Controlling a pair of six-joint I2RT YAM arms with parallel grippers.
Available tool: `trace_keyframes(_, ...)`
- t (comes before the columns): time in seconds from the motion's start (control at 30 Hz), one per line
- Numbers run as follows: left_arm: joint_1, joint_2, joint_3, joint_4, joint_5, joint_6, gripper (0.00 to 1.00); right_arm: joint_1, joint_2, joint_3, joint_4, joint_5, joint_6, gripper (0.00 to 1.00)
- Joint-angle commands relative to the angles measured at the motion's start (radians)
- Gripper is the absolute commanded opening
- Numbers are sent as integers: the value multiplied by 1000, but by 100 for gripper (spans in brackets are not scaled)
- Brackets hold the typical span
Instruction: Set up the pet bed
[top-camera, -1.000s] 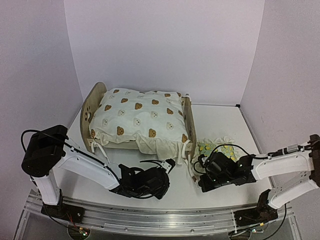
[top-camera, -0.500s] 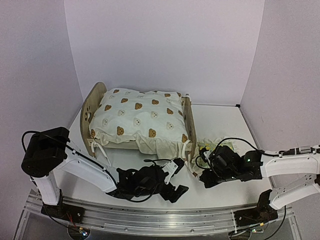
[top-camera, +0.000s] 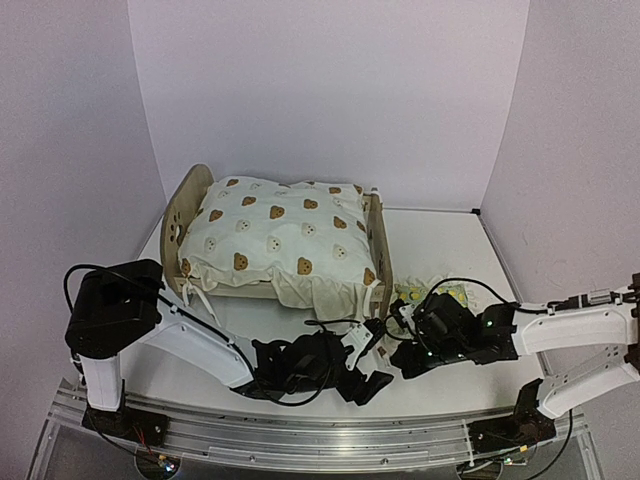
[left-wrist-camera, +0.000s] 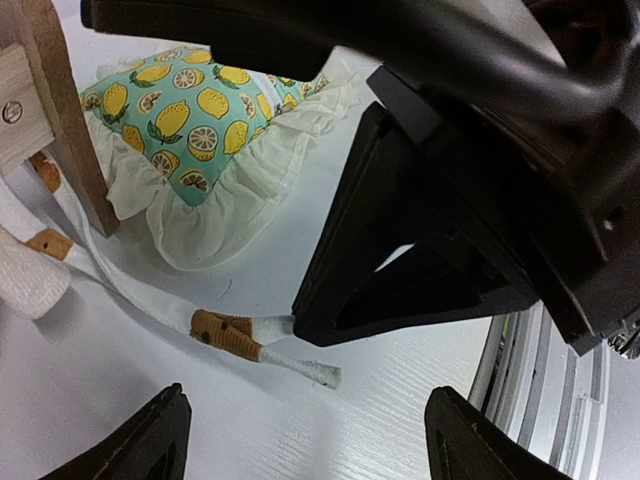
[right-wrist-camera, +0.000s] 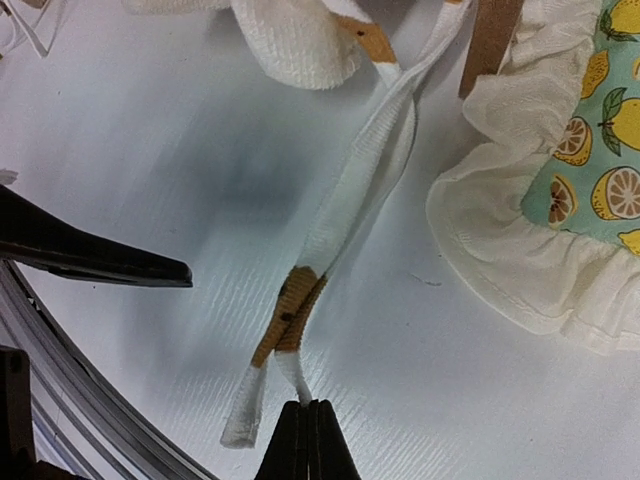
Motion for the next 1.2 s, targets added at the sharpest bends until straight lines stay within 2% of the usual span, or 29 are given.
trace_keyframes(0.0,-1,25,42,36,-17,14,78,5,14,-20,80,-57,-11,0)
trace_keyframes(0.13,1,36,37,50,-45,20,64,5,0,-35,95,-63,-13,0)
trace_keyframes(0.27,12,60,48,61,-37,15,58,5,-17,-45,99,-70,-13,0)
trace_keyframes(0.5,19,77,56,80,-18,17,29,5,-31,-60,110,-83,-4,0)
trace_keyframes(0.57,20,80,51,87,-13,11,24,6,-37,-65,120,-92,2,0)
trace_keyframes(0.63,21,81,44,97,-8,7,13,5,-43,-71,130,-102,7,0)
trace_keyframes(0.73,21,77,36,95,-13,-1,8,5,-56,-76,132,-96,12,0)
trace_keyframes(0.8,22,65,28,79,-32,-11,11,5,-72,-80,130,-82,16,0)
trace_keyframes(0.93,22,32,1,32,-84,-24,36,5,-102,-82,124,-69,16,0)
trace_keyframes(1.0,21,-8,-41,29,-109,-33,42,6,-118,-78,118,-63,18,0)
trace_keyframes(1.07,22,-45,-72,19,-129,-28,53,5,-125,-68,112,-58,17,0)
trace_keyframes(1.17,22,-79,-69,-51,-155,33,62,5,-130,-53,97,-28,13,0)
